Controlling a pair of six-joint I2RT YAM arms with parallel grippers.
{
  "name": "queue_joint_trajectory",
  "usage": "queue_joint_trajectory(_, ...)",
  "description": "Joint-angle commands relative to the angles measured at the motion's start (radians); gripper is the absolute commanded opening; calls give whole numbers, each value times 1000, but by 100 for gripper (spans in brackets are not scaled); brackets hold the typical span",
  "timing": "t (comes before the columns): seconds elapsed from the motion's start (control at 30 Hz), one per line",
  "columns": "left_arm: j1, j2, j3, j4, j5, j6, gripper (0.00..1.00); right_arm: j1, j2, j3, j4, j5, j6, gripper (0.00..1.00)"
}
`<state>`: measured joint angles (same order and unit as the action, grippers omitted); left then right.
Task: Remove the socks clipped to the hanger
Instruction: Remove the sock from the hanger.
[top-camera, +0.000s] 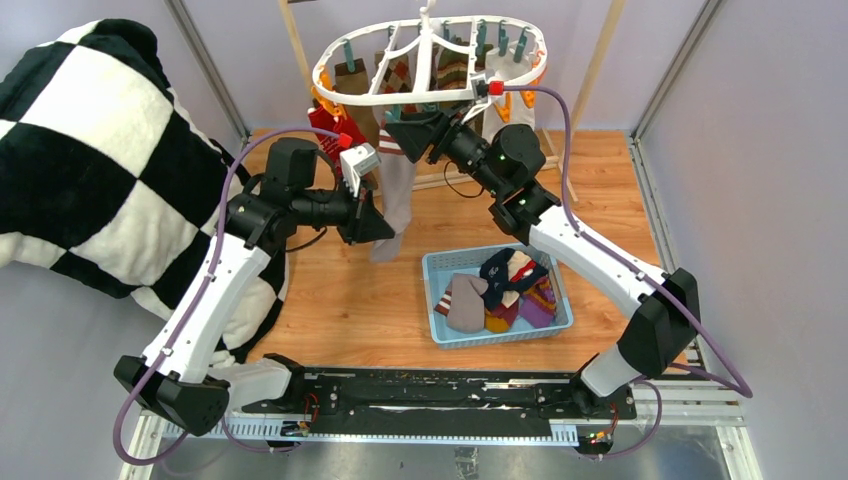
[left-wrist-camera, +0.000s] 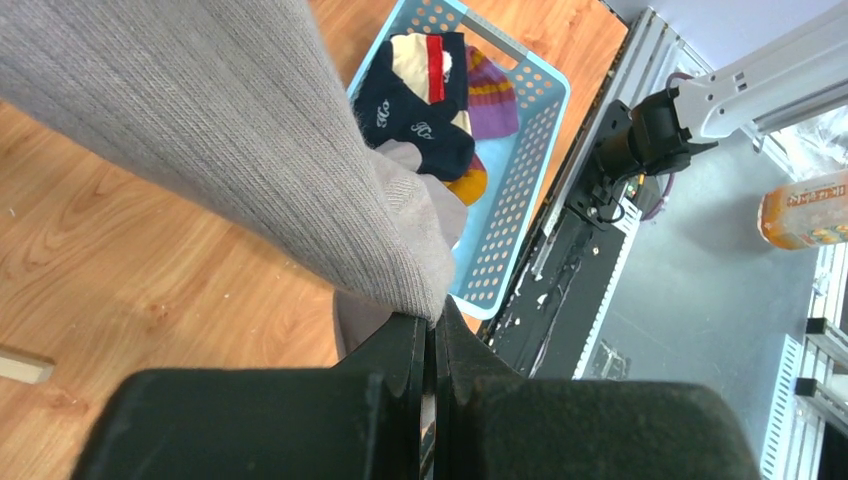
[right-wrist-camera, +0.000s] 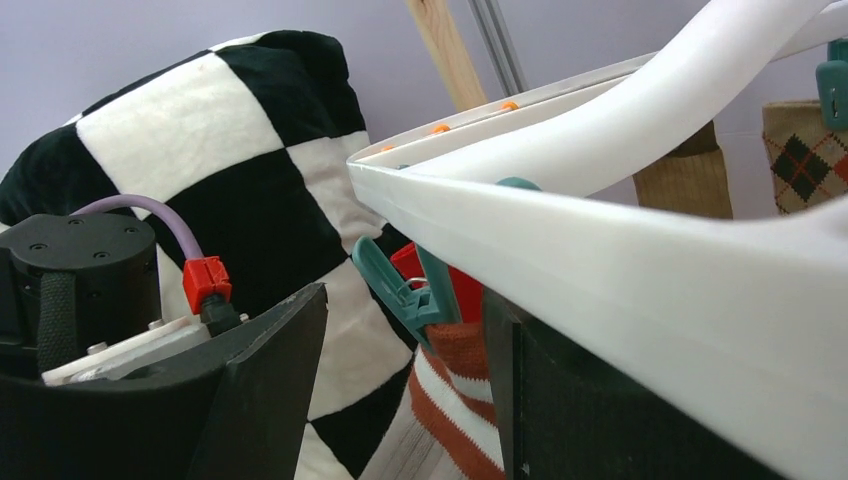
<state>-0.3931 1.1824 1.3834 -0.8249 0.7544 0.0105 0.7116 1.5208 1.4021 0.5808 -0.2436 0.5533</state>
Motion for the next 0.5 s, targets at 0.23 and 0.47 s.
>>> queue_joint_trajectory(0.23,-24,-40,-1,-5,10,-3,0,52,51,66,71,42,-74,65)
queue_joint_trajectory(0.47,-26,-53,-9,-5,0,-2,0,56,43,48,136,73,-72,48)
